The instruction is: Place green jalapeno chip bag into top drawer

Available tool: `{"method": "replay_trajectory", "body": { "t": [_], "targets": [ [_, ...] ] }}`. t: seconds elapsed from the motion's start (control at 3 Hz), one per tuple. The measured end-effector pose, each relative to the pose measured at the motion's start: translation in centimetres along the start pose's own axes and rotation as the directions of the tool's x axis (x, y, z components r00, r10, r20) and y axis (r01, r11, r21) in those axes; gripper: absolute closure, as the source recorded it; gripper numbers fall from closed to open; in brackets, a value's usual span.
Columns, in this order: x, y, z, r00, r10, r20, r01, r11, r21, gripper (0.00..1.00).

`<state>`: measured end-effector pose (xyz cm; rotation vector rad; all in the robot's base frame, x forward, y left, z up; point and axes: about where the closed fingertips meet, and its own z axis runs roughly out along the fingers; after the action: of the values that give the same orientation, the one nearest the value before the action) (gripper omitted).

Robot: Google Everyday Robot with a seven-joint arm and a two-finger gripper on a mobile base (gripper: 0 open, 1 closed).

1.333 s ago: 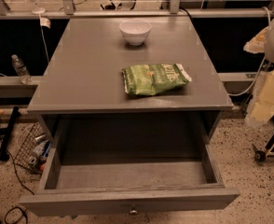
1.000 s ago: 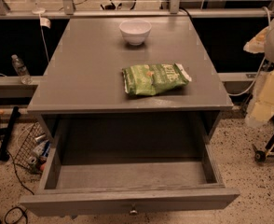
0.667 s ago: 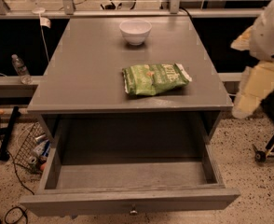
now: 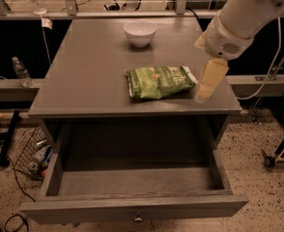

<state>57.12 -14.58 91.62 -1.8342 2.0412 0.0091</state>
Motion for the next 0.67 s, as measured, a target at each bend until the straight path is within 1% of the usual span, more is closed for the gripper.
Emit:
{"method": "replay_trajectory", "body": {
  "t": [0.33, 0.67],
  "targets": [
    [-1.3, -2.2, 3.6, 1.0, -0.005, 0.011, 0.005, 1.0, -0.007, 0.0],
    [-1.6, -4.4, 7.7, 1.0, 0.005, 0.003, -0.005, 0.9994, -0.034, 0.03]
  ]
}}
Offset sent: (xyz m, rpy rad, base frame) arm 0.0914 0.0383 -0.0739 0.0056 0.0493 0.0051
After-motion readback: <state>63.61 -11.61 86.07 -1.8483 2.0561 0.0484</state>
